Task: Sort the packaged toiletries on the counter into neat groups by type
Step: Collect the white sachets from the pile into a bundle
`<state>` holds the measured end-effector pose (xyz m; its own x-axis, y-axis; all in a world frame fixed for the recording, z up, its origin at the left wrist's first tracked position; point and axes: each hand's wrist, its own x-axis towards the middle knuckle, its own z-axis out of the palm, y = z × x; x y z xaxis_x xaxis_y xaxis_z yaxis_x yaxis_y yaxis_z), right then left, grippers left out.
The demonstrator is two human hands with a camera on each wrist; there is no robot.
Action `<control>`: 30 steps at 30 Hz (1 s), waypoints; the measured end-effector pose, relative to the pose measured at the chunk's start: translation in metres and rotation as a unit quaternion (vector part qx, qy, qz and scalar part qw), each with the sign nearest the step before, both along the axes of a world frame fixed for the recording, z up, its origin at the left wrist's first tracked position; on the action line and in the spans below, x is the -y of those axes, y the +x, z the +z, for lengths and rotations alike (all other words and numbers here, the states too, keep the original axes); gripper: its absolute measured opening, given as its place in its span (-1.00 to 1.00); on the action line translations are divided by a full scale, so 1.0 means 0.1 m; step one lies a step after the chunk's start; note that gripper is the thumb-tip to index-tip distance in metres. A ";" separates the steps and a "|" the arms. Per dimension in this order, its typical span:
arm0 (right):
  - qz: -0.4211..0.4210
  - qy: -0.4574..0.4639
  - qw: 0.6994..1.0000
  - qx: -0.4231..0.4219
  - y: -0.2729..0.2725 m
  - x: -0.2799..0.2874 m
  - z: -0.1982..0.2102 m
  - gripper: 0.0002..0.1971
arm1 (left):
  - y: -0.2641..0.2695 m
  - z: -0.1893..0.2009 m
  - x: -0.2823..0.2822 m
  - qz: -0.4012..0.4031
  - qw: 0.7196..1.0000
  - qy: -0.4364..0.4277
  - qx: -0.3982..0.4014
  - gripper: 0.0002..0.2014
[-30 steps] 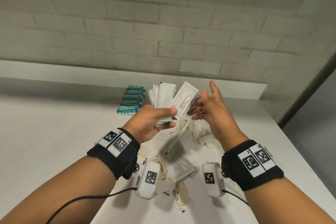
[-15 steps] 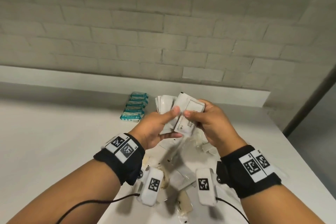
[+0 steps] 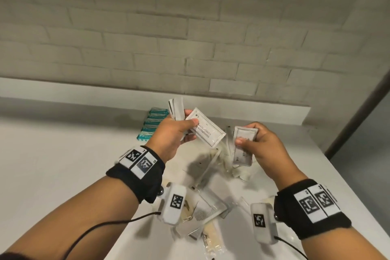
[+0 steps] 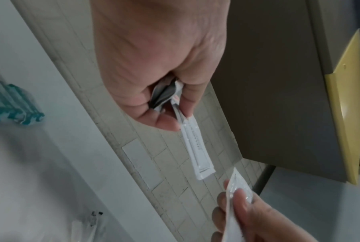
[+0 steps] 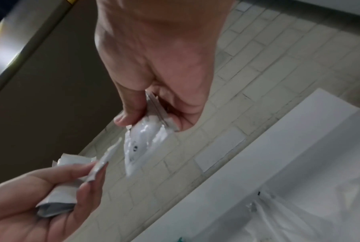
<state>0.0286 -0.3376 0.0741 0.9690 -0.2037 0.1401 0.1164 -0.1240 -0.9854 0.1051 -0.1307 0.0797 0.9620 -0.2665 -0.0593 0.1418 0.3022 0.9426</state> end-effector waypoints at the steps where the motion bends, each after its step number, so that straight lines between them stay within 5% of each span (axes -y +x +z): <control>1: -0.001 0.009 1.000 0.004 0.00 0.01 0.01 -0.76 | 0.01 -0.01 0.00 0.006 1.000 -0.011 -0.001 -0.85; 7: 0.030 0.151 0.988 0.005 0.04 -0.31 -0.01 -0.83 | -0.04 0.01 0.10 0.037 0.978 -0.190 -0.081 -0.74; 10: 0.047 0.189 0.981 0.006 0.13 -0.49 0.05 -0.80 | -0.12 -0.01 0.18 -0.030 0.992 -0.103 -0.070 -0.81; 14: -0.037 0.196 0.979 0.030 0.29 -0.50 0.19 -0.84 | -0.21 -0.06 0.23 -0.124 0.992 0.004 -0.032 -0.89; 18: -0.082 0.200 0.975 0.047 0.34 -0.43 0.21 -0.55 | -0.23 -0.07 0.22 -0.172 0.984 0.011 -0.040 -0.79; 20: -0.084 0.205 0.974 0.040 0.31 -0.35 0.20 -0.62 | -0.20 -0.06 0.19 -0.178 0.982 -0.018 -0.062 -0.73; 23: -0.017 0.228 0.973 0.010 0.26 -0.24 0.18 -0.79 | -0.13 -0.08 0.14 -0.156 0.986 -0.020 -0.053 -0.77; 27: 0.122 0.190 0.973 -0.057 0.23 -0.26 0.16 -0.67 | -0.13 -0.11 0.16 -0.149 0.987 0.051 -0.025 -0.88; 30: 0.085 0.131 0.988 0.002 0.29 -0.24 0.18 -0.76 | -0.13 -0.11 0.19 -0.176 0.979 0.094 -0.043 -0.59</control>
